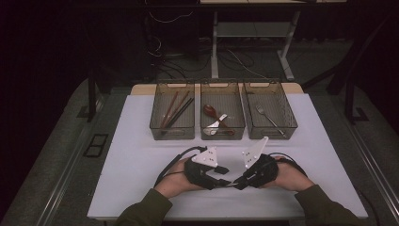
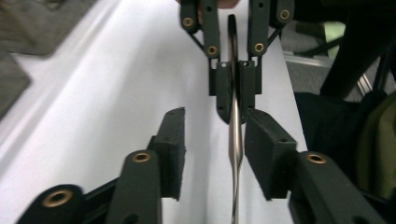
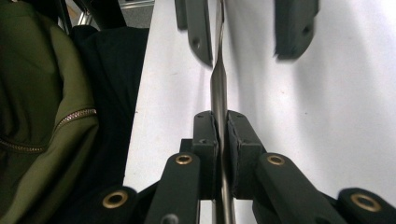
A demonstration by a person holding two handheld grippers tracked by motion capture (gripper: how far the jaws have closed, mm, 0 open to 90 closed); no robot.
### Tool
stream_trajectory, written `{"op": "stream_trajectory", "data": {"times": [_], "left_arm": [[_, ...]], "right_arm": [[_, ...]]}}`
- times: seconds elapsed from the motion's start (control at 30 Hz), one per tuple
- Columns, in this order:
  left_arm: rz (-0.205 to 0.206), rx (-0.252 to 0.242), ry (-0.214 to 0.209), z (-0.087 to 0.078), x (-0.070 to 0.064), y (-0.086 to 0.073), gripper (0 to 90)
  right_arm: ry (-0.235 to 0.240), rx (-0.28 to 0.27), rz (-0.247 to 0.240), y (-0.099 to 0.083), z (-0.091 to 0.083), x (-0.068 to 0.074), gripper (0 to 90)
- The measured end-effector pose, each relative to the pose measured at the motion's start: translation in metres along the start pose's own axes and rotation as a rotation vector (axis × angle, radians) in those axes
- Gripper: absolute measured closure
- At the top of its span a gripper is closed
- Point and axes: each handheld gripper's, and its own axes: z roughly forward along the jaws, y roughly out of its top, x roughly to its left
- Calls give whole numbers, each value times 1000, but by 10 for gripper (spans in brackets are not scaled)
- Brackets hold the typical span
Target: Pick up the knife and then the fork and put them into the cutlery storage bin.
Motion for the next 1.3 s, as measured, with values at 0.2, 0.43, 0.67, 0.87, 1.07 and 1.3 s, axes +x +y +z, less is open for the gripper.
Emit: {"op": "stream_trajectory", "data": {"times": [0.2, 0.43, 0.67, 0.87, 1.07, 1.3], "left_arm": [[-90, -60, 77, -23, 6, -13, 402], [-178, -104, 204, -52, 6, -35, 348], [-243, -93, 282, -66, 1, -60, 271], [-310, -100, 346, -69, -6, -81, 212], [-319, -104, 384, -72, -12, -89, 135], [-336, -94, 424, -70, -9, -90, 57]], "right_arm": [[-37, -17, 20, -5, -11, -1, 829], [-139, -54, 75, -19, -35, -5, 828], [-232, -91, 138, -31, -56, -9, 828], [-306, -129, 212, -36, -68, -12, 828], [-372, -181, 272, -42, -82, -16, 828], [-459, -233, 320, -48, -106, -23, 827]]}}
